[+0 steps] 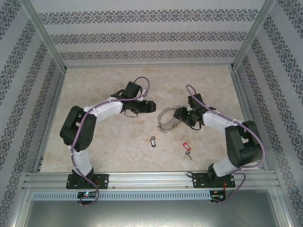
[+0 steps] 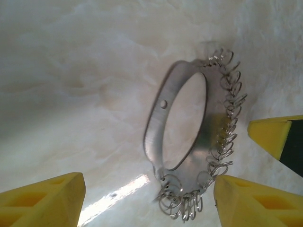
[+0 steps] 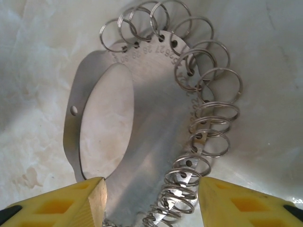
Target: Put the keys on the keyring
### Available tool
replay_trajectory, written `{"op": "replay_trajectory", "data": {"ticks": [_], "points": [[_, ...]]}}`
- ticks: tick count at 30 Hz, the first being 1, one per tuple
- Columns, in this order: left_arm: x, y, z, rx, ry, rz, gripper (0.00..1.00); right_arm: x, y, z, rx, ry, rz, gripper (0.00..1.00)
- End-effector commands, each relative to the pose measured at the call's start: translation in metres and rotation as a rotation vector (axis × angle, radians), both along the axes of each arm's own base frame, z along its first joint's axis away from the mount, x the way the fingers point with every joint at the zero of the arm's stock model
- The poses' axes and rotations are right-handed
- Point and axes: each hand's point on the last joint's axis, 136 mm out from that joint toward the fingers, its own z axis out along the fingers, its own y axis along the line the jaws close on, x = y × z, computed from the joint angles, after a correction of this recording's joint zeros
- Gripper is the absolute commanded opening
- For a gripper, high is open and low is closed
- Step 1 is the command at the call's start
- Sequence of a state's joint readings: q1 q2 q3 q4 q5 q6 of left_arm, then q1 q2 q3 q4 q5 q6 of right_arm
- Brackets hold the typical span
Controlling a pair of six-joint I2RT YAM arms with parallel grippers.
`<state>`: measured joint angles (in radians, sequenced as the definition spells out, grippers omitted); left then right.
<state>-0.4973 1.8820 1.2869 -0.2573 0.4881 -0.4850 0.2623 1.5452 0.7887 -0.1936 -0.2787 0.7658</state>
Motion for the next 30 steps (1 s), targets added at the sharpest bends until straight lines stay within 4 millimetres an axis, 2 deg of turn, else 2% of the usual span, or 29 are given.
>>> {"op": "replay_trajectory", "data": {"ticks": [1, 7, 11, 14, 21, 26, 30], "points": [[-0.004, -0.015, -0.004, 0.019, 0.022, -0.06, 0.72, 0.003, -0.005, -0.008, 0.025, 0.007, -0.045, 0.54], [0.007, -0.03, -0.016, 0.027, 0.048, -0.098, 0.69, 0.008, -0.017, -0.009, 0.033, 0.004, -0.068, 0.53], [0.006, -0.04, -0.024, 0.024, 0.068, -0.122, 0.69, 0.014, -0.026, -0.003, 0.031, -0.014, -0.082, 0.54], [0.004, -0.046, -0.031, 0.007, 0.094, -0.138, 0.66, 0.019, -0.032, -0.009, 0.031, -0.01, -0.099, 0.55], [0.006, -0.058, -0.038, -0.016, 0.114, -0.159, 0.65, 0.027, -0.023, -0.014, 0.083, -0.028, -0.058, 0.53], [0.008, -0.062, -0.044, -0.015, 0.125, -0.158, 0.63, 0.028, -0.019, -0.014, 0.107, -0.049, -0.042, 0.51], [0.01, -0.063, -0.05, -0.009, 0.134, -0.152, 0.63, 0.025, -0.018, -0.023, 0.122, -0.034, -0.05, 0.51]]}}
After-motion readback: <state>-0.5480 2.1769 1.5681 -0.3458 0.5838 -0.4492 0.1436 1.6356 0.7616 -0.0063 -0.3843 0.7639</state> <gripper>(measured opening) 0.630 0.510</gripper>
